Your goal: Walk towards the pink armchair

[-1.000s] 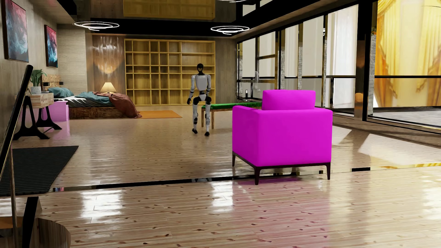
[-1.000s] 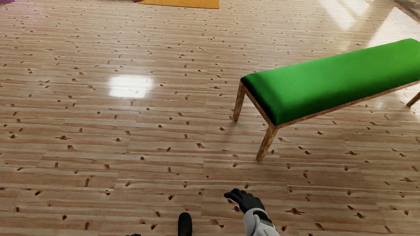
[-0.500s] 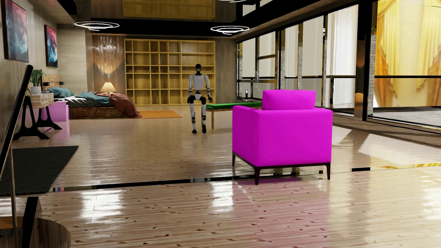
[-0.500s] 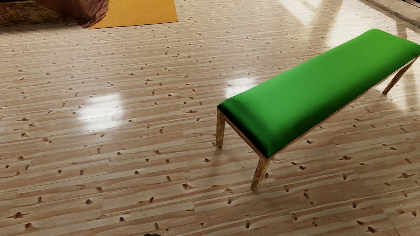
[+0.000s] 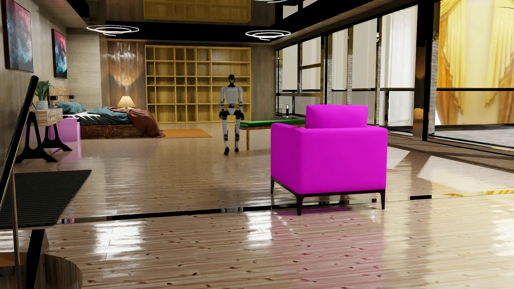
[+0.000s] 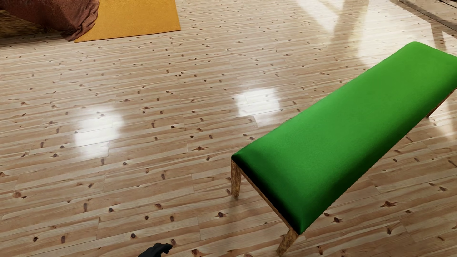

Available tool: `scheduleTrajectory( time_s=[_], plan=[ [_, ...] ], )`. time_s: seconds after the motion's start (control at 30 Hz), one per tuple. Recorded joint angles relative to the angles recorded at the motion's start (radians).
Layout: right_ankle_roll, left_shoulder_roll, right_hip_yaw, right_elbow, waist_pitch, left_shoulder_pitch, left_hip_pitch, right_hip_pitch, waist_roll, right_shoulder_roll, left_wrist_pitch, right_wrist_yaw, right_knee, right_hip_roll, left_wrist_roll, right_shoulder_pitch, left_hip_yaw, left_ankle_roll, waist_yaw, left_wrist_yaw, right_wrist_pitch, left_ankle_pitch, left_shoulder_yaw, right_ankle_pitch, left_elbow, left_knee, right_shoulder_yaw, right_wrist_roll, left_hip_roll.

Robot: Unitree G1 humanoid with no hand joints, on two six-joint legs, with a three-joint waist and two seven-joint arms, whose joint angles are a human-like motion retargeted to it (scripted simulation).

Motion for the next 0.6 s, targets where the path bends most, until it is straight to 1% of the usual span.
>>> scheduleTrajectory(
  time_s=[0.03,0.07,0.1,0.13,0.17,0.2,0.23,0.27,0.3,0.37,0.43,0.5,0.53,0.57,0.6],
  plan=[
    [-0.006,0.011,-0.016,-0.002,-0.001,0.016,-0.03,0.026,0.01,0.002,-0.006,0.003,0.012,0.011,0.014,-0.006,-0.02,-0.014,0.002,-0.046,-0.015,0.079,-0.02,-0.034,0.009,0.093,-0.006,-0.003,0.025],
    [-0.01,0.034,-0.035,-0.014,0.0,0.029,-0.082,0.049,0.02,0.004,-0.026,-0.007,0.031,0.023,0.044,-0.011,-0.03,-0.032,0.004,-0.1,-0.033,0.153,-0.044,-0.072,0.009,0.221,-0.009,-0.006,0.059],
    [-0.014,0.061,-0.055,-0.025,0.004,0.037,-0.148,0.072,0.03,0.006,-0.046,-0.019,0.05,0.035,0.07,-0.023,-0.032,-0.034,0.008,-0.138,-0.049,0.241,-0.065,-0.111,-0.001,0.371,-0.005,-0.009,0.102],
    [-0.017,0.084,-0.078,-0.032,0.009,0.046,-0.223,0.094,0.042,0.006,-0.052,-0.029,0.071,0.05,0.085,-0.038,-0.038,-0.068,0.014,-0.149,-0.063,0.33,-0.063,-0.149,-0.018,0.518,0.006,-0.015,0.156],
    [-0.019,0.094,-0.101,-0.037,0.015,0.056,-0.297,0.122,0.054,0.002,-0.042,-0.035,0.082,0.066,0.083,-0.058,-0.052,-0.1,0.022,-0.128,-0.072,0.383,-0.038,-0.182,-0.035,0.644,0.022,-0.023,0.21],
    [-0.02,0.086,-0.122,-0.03,0.022,0.066,-0.376,0.153,0.066,-0.008,-0.019,-0.047,0.092,0.082,0.065,-0.08,-0.084,-0.095,0.032,-0.083,-0.084,0.319,-0.003,-0.212,-0.053,0.74,0.032,-0.032,0.228],
    [-0.02,0.076,-0.139,-0.026,0.027,0.076,-0.446,0.183,0.074,-0.017,0.0,-0.059,0.101,0.095,0.04,-0.106,-0.103,-0.083,0.041,-0.035,-0.089,0.217,0.034,-0.241,-0.067,0.793,0.036,-0.038,0.236],
    [-0.019,0.066,-0.149,-0.026,0.03,0.085,-0.507,0.213,0.079,-0.026,0.01,-0.074,0.105,0.104,0.016,-0.132,-0.108,-0.066,0.05,-0.002,-0.091,0.154,0.064,-0.265,-0.079,0.802,0.034,-0.038,0.238],
    [-0.017,0.061,-0.154,-0.031,0.031,0.094,-0.559,0.24,0.081,-0.033,0.014,-0.092,0.11,0.111,-0.002,-0.158,-0.102,-0.046,0.06,0.013,-0.093,0.096,0.083,-0.286,-0.09,0.765,0.029,-0.032,0.235],
    [-0.012,0.057,-0.154,-0.053,0.028,0.111,-0.635,0.293,0.077,-0.046,0.007,-0.125,0.104,0.118,-0.016,-0.211,-0.075,-0.035,0.08,0.003,-0.105,-0.021,0.094,-0.314,-0.11,0.578,0.025,-0.016,0.211],
    [-0.008,0.049,-0.149,-0.088,0.021,0.116,-0.669,0.344,0.066,-0.063,0.008,-0.14,0.073,0.12,-0.013,-0.255,-0.02,-0.024,0.093,-0.007,-0.127,-0.032,0.096,-0.326,-0.102,0.284,0.034,0.002,0.19],
    [-0.003,0.03,-0.139,-0.123,0.011,0.115,-0.666,0.402,0.053,-0.072,0.023,-0.146,0.018,0.121,-0.004,-0.285,0.019,-0.055,0.1,-0.019,-0.143,0.045,0.107,-0.325,-0.076,-0.052,0.045,0.025,0.144],
    [0.0,0.021,-0.132,-0.135,0.005,0.116,-0.656,0.431,0.046,-0.071,0.03,-0.145,-0.006,0.124,0.001,-0.293,0.011,-0.083,0.103,-0.027,-0.147,0.06,0.114,-0.328,-0.062,-0.199,0.054,0.037,0.114],
    [0.006,0.016,-0.123,-0.144,0.001,0.119,-0.667,0.459,0.038,-0.068,0.035,-0.143,-0.014,0.127,0.008,-0.295,-0.025,-0.133,0.106,-0.036,-0.15,0.05,0.121,-0.338,-0.049,-0.251,0.068,0.043,0.091],
    [0.01,0.009,-0.114,-0.149,-0.004,0.122,-0.666,0.49,0.032,-0.068,0.037,-0.143,-0.012,0.128,0.018,-0.291,-0.054,-0.146,0.109,-0.045,-0.15,0.056,0.124,-0.34,-0.036,-0.255,0.084,0.042,0.074]
  ],
)
